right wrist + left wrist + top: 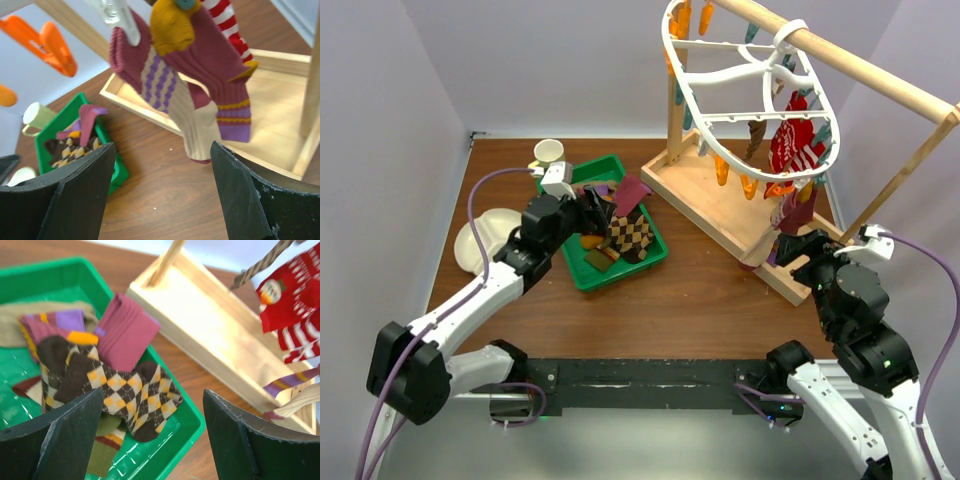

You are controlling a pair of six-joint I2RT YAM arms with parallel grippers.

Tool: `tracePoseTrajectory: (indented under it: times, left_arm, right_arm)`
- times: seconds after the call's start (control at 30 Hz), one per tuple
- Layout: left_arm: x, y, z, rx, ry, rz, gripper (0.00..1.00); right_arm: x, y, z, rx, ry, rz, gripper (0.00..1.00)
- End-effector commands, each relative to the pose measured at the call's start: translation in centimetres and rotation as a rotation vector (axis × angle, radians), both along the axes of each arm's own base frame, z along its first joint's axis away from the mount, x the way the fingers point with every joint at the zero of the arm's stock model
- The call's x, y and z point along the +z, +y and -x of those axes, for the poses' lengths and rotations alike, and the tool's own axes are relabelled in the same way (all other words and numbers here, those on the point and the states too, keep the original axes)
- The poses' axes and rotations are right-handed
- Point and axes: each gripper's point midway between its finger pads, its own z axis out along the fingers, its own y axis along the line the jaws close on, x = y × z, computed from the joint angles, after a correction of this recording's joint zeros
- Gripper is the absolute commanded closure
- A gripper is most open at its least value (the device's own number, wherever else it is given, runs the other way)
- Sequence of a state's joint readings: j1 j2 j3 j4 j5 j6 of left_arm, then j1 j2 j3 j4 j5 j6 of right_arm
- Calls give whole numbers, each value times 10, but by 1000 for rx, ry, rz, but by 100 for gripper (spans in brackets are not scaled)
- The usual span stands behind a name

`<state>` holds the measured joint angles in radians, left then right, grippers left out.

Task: Remove the socks clipped to the hanger
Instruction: Place the sock in the bin, then remove the sock from the hanger.

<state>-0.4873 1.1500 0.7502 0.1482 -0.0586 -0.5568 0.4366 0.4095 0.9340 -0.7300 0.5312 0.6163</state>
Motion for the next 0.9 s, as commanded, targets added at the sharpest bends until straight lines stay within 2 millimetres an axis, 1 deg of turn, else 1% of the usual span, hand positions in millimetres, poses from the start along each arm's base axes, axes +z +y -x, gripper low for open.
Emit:
tracePoseTrajectory:
  times: [0.0, 0.03, 0.07, 0.1, 0.13, 0.17, 0.2, 0.23, 0.27, 0.3, 0.37, 0.4, 0.43, 0.47, 0.5, 0.53, 0.6, 0.67, 0.7, 0.73, 0.77, 0.8, 0.83, 0.87]
  left_arm:
    - [40, 10, 0, 34, -96, -5, 14]
    - [49, 10, 3, 26, -115, 8, 14]
    - [55, 6, 6, -2, -130, 24, 14]
    - [59, 4, 8, -15, -138, 34, 15]
    - [65, 1, 9, -29, -148, 44, 14]
    - [67, -3, 12, -59, -151, 51, 15]
    - [68, -4, 12, -61, -152, 52, 14]
    - [70, -9, 15, -89, -152, 62, 14]
    - [71, -14, 18, -118, -149, 76, 14]
    - [73, -17, 20, -133, -150, 86, 15]
    - [72, -27, 26, -184, -145, 108, 15]
    - [72, -29, 27, -195, -143, 109, 15]
    - [72, -31, 29, -203, -143, 109, 15]
    - [71, -35, 32, -217, -138, 106, 15]
    - [72, -35, 34, -223, -140, 107, 16]
    - [70, -36, 36, -231, -138, 108, 16]
    - [74, -37, 41, -245, -151, 114, 16]
    - [75, -37, 43, -251, -157, 109, 16]
    - [78, -36, 45, -252, -165, 113, 16]
    - [79, -36, 45, -257, -169, 113, 16]
    - [81, -37, 46, -262, -175, 115, 16]
    - [83, -37, 47, -266, -179, 121, 16]
    - [86, -40, 48, -281, -187, 130, 16]
    - [88, -41, 49, -286, -189, 136, 16]
  right_arm:
    - [-8, -11, -7, -72, 31, 49, 18]
    - [-13, -9, -11, -68, 38, 54, 18]
    - [-13, -5, -19, -68, 25, 46, 16]
    - [-24, -2, -24, -66, 40, 52, 14]
    - [-27, 1, -29, -60, 35, 46, 13]
    - [-22, 7, -37, -52, -2, 25, 13]
    - [-35, 11, -43, -45, 11, 27, 13]
    - [-36, 12, -47, -49, 5, 24, 13]
    - [-35, 15, -55, -57, -14, 8, 13]
    - [-47, 15, -60, -70, 3, 17, 13]
    - [-51, 12, -69, -112, -5, 20, 12]
    - [-60, 11, -73, -129, 18, 32, 12]
    - [-62, 8, -76, -152, 22, 38, 13]
    - [-62, 8, -79, -167, 11, 35, 15]
    - [-69, 7, -82, -179, 28, 50, 16]
    - [-69, 3, -83, -203, 28, 61, 18]
    - [-62, 1, -87, -215, 14, 77, 25]
    - [-51, -6, -85, -244, 0, 118, 31]
    - [-36, -10, -84, -255, -25, 122, 43]
    - [-26, -12, -82, -253, -42, 146, 51]
    - [-17, -14, -80, -253, -59, 155, 64]
    - [2, -14, -78, -245, -94, 149, 83]
    - [13, -13, -76, -222, -111, 172, 91]
    - [21, -8, -75, -182, -123, 180, 96]
